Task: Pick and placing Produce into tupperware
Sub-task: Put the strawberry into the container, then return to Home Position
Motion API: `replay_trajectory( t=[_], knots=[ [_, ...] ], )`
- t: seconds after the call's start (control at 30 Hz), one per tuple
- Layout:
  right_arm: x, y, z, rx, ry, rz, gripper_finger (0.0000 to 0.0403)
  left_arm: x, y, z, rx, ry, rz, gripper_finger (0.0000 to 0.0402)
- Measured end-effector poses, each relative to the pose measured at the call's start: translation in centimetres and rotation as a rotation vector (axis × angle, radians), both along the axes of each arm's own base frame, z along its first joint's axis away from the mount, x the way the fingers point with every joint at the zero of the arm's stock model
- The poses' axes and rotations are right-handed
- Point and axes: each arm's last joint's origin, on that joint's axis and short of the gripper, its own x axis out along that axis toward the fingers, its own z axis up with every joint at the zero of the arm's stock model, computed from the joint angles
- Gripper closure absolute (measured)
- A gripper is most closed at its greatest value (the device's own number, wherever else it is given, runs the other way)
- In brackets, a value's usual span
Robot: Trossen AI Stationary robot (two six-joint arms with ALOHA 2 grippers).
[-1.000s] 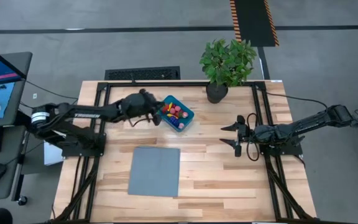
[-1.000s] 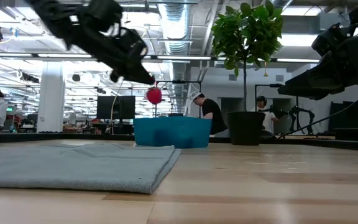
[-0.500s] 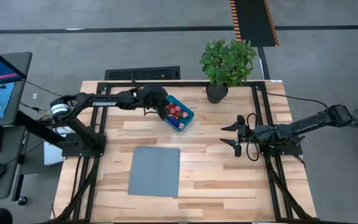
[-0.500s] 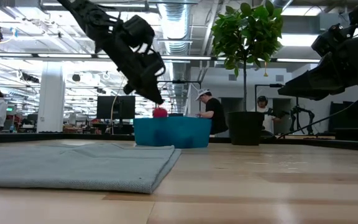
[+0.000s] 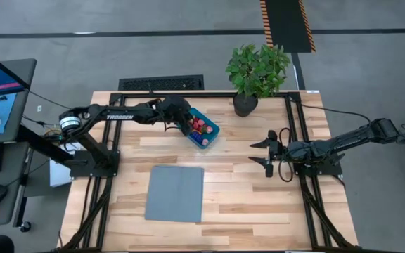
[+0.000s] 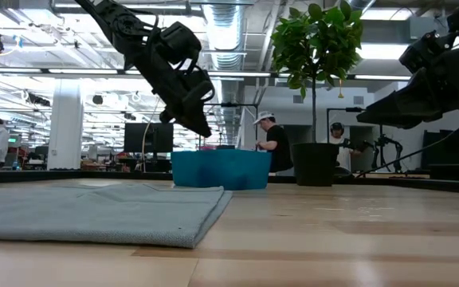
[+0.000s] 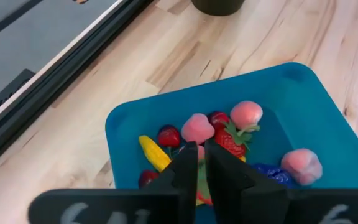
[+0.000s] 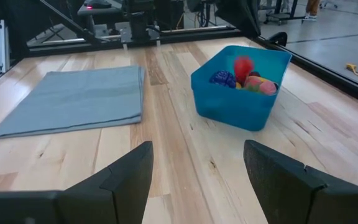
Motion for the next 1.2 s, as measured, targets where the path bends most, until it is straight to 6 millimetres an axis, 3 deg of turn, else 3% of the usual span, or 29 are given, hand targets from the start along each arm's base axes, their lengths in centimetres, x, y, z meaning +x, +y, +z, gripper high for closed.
replay_trajectory(
  t=[0.3,0.4,0.6,0.9,1.07,1.2],
  knots=[
    [0.0,0.0,0.0,-0.001,0.003,0.0,0.0129,0.1,0.1,0.2,0.04,-0.004,0.016,0.0334],
    [0.0,0.0,0.0,-0.001,0.003,0.0,0.0129,0.4,0.1,0.8,0.037,-0.067,-0.051,0.0325],
    [0.0,0.0,0.0,-0.001,0.004,0.0,0.0129,0.5,-1.3,4.6,-0.03,-0.35,-0.308,0.0323],
    [0.0,0.0,0.0,-0.001,0.003,0.001,0.0129,-3.5,-6.5,10.5,0.088,-0.506,-0.417,0.0335],
    [0.0,0.0,0.0,-0.001,0.004,0.0,0.0129,-6.6,-9.7,12.0,0.149,-0.594,-0.471,0.0336],
    [0.0,0.0,0.0,-0.001,0.003,0.0,0.0129,-9.3,-11.9,12.0,0.178,-0.677,-0.531,0.0336]
  ],
)
